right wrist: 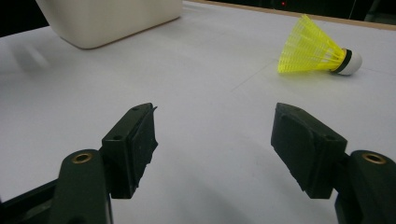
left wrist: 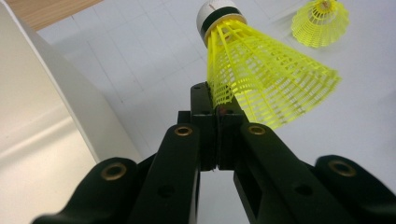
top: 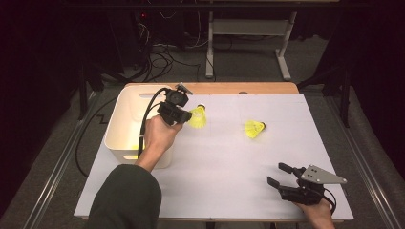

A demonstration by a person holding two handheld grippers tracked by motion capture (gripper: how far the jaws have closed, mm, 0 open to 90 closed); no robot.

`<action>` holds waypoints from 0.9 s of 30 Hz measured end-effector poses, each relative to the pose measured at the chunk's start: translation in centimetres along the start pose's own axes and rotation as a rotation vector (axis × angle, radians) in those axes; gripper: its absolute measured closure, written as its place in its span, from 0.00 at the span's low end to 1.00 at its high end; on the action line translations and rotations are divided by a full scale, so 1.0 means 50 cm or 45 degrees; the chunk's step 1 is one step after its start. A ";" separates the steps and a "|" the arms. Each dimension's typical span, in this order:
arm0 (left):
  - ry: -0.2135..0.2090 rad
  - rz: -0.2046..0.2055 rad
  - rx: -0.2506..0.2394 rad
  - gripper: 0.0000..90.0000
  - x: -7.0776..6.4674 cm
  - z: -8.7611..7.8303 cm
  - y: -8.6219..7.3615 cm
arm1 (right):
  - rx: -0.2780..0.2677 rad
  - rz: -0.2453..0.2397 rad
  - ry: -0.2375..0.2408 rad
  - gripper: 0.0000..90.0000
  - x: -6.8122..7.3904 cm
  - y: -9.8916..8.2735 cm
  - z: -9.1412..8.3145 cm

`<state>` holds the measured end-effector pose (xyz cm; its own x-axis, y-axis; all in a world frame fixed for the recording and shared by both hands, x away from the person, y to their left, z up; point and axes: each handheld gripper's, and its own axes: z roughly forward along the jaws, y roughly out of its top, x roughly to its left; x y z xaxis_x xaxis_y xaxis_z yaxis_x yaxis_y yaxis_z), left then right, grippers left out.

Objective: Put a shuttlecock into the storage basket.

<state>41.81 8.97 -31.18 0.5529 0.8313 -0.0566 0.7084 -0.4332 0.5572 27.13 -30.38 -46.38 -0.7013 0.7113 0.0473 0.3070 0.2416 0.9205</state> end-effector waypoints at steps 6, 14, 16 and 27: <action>-0.001 -0.004 -0.007 0.99 0.007 -0.006 -0.001 | -0.004 0.002 0.001 0.35 -0.001 0.000 -0.001; 0.018 0.008 -0.012 0.99 0.007 -0.022 0.004 | -0.006 0.001 0.002 0.35 0.001 0.000 -0.002; 0.022 0.005 -0.013 0.99 0.010 -0.025 0.004 | -0.006 0.000 0.004 0.35 0.001 0.001 -0.003; 0.024 -0.004 -0.019 0.99 0.025 -0.034 0.003 | -0.006 0.000 0.006 0.35 0.002 0.001 -0.002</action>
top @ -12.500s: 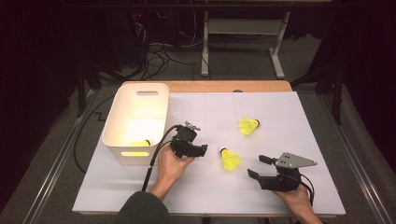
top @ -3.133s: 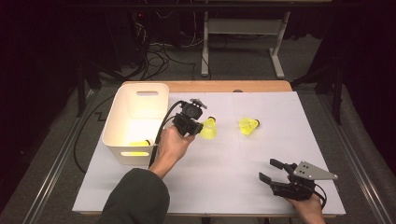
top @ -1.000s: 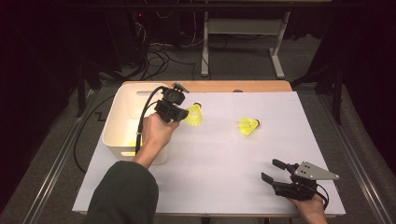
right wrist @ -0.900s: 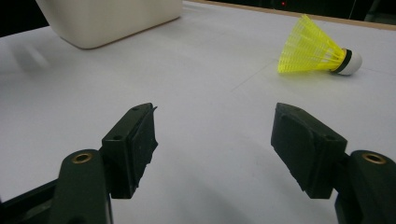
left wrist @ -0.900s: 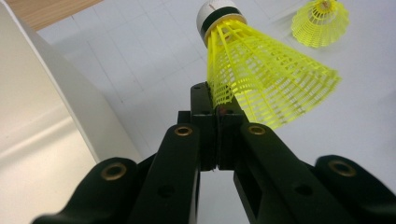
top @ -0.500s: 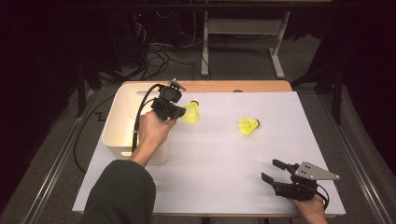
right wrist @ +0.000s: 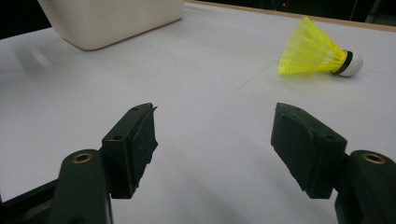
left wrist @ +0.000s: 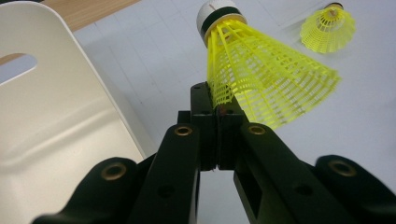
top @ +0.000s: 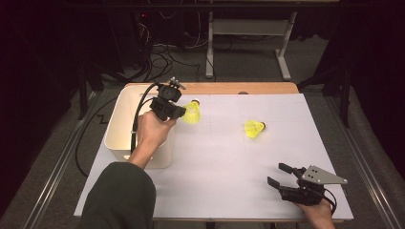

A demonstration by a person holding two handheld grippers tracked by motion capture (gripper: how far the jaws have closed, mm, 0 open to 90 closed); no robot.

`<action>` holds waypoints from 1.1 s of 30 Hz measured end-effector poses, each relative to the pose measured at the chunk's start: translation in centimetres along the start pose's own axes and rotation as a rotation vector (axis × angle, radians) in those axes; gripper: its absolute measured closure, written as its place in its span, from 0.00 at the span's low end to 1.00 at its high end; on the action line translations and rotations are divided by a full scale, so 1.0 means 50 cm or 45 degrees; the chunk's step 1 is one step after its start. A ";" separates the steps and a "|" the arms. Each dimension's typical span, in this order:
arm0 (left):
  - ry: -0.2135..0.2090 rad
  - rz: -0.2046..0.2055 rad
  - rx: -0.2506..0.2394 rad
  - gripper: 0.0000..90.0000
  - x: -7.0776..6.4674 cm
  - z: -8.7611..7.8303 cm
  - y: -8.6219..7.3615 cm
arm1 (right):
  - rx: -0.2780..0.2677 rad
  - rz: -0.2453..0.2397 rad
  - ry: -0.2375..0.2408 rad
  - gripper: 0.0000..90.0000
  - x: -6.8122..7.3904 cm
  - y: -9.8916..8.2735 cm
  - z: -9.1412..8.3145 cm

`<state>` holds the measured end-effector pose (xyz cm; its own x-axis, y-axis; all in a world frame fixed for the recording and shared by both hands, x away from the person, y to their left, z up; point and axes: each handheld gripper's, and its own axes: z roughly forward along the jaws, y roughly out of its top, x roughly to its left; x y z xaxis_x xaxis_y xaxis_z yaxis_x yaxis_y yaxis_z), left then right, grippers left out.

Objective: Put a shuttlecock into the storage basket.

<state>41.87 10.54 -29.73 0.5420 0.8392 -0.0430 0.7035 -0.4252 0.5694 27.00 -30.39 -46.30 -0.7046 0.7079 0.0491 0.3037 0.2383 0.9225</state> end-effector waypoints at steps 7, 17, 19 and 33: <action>0.008 -0.006 -0.008 0.99 0.007 -0.009 0.001 | -0.004 0.003 0.002 0.35 -0.001 0.000 0.000; 0.023 -0.008 -0.004 0.99 0.021 -0.018 0.000 | 0.000 0.006 0.002 0.35 -0.001 0.000 0.000; 0.021 -0.010 -0.008 0.99 0.025 -0.020 0.000 | -0.001 0.009 0.001 0.35 -0.001 -0.001 0.001; 0.007 -0.034 -0.023 0.99 0.048 -0.030 -0.007 | -0.001 0.013 0.005 0.35 -0.002 -0.001 0.000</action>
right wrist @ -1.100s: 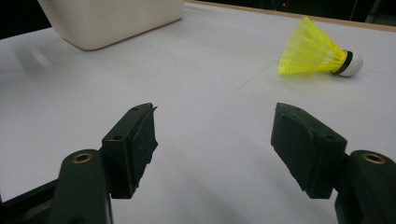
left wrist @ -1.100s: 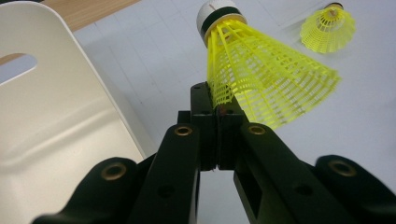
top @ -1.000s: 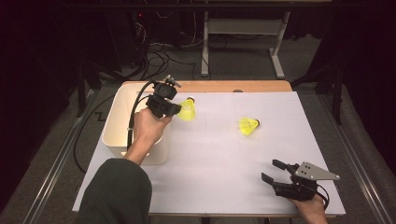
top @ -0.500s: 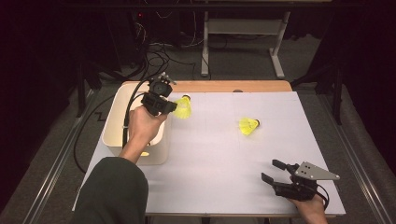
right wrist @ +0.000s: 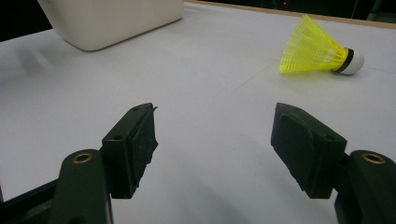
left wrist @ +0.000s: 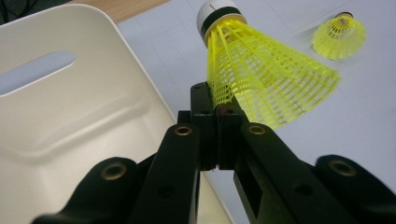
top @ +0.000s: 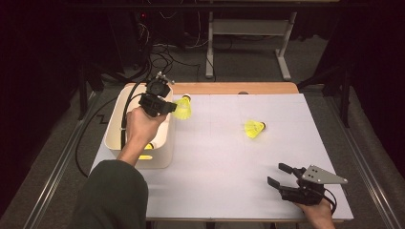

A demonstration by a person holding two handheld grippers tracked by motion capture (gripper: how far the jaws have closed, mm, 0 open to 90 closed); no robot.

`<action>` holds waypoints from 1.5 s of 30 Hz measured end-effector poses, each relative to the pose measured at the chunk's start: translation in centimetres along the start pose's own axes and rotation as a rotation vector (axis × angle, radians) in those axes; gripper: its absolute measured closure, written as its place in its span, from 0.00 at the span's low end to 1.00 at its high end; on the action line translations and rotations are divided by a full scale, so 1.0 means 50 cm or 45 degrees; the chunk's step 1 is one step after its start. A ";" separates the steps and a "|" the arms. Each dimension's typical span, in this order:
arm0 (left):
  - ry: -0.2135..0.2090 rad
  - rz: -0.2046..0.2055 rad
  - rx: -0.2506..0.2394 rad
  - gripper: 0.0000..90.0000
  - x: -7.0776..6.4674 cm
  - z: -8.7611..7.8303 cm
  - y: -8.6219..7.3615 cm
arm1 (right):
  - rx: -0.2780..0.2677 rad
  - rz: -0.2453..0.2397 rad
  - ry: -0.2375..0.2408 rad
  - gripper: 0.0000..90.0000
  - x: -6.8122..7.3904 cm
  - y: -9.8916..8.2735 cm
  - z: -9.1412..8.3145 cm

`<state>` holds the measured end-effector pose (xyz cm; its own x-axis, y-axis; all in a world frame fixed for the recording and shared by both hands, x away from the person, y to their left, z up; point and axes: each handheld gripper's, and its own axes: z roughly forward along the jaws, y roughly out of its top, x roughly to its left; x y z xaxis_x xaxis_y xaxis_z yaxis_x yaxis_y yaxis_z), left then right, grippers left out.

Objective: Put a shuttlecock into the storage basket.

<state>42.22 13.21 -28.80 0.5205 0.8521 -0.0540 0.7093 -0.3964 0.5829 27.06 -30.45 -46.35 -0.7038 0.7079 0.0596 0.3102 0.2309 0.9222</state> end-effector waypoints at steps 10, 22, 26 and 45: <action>0.003 -0.012 0.001 0.99 0.016 0.001 -0.005 | 0.003 0.003 0.002 0.35 -0.001 0.000 0.000; 0.038 -0.027 0.013 0.99 0.032 -0.002 -0.015 | 0.004 0.006 0.000 0.35 -0.001 0.000 0.001; 0.036 -0.042 0.005 0.99 0.040 -0.007 -0.019 | 0.002 0.006 0.002 0.35 -0.001 0.000 0.000; 0.051 -0.070 -0.003 0.99 0.062 -0.015 -0.032 | 0.003 0.018 -0.003 0.35 -0.002 0.000 0.001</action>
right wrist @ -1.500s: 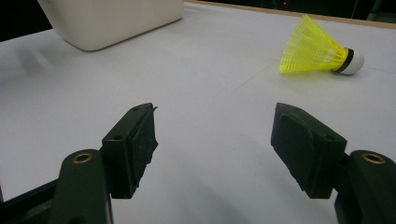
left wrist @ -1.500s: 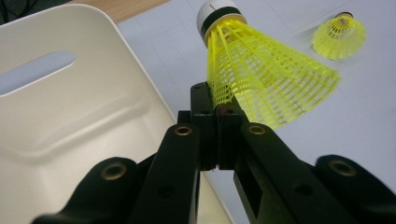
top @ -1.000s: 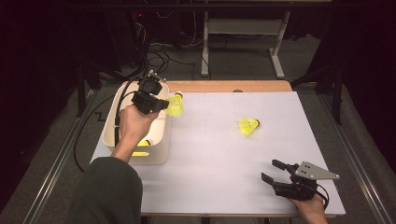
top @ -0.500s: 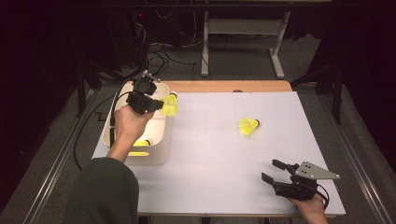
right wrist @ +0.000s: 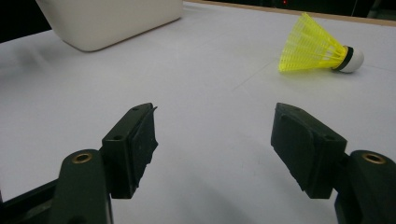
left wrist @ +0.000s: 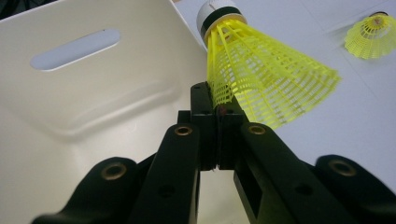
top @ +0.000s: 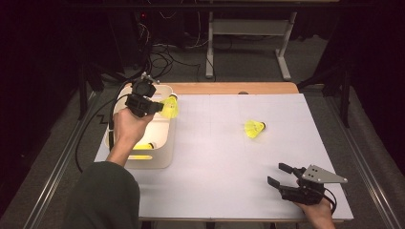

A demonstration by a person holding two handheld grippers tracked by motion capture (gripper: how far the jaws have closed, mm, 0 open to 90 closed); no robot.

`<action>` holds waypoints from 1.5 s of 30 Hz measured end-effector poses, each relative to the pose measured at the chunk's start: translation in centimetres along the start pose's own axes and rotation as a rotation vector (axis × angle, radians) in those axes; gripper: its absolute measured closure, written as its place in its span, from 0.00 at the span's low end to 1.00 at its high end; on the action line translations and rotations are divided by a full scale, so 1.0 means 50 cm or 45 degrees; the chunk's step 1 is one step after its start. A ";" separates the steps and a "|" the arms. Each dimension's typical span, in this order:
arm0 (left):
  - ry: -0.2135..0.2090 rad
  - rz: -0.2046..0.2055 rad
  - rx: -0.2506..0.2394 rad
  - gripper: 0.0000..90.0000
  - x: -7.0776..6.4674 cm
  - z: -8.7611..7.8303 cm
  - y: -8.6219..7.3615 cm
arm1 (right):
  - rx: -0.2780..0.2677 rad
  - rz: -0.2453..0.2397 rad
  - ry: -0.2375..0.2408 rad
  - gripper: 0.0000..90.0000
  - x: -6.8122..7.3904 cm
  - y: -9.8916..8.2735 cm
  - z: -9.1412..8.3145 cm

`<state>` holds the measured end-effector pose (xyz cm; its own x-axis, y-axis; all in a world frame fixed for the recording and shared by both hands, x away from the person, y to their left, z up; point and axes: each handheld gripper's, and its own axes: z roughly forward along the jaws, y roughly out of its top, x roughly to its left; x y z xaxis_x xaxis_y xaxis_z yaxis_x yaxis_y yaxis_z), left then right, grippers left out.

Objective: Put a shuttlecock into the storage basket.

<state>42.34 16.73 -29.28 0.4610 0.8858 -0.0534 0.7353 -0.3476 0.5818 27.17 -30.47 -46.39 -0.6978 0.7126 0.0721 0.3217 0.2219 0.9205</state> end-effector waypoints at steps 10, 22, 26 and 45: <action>0.014 -0.030 -0.010 0.99 0.018 -0.010 -0.012 | -0.013 -0.010 -0.007 0.35 0.001 0.001 -0.005; 0.035 -0.053 -0.005 0.99 0.036 -0.018 -0.024 | -0.028 -0.002 -0.017 0.35 -0.003 0.000 -0.010; 0.043 -0.064 -0.001 0.99 0.045 -0.022 -0.029 | -0.026 -0.012 -0.026 0.35 -0.004 0.000 -0.011; 0.057 -0.096 0.003 0.99 0.068 -0.025 -0.046 | -0.023 -0.008 -0.020 0.35 -0.004 0.000 -0.010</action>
<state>41.59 20.93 -29.81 0.3814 0.9224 -0.0606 0.7682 -0.2798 0.5758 26.99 -30.94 -46.22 -0.6896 0.7216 0.0607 0.3059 0.2143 0.9276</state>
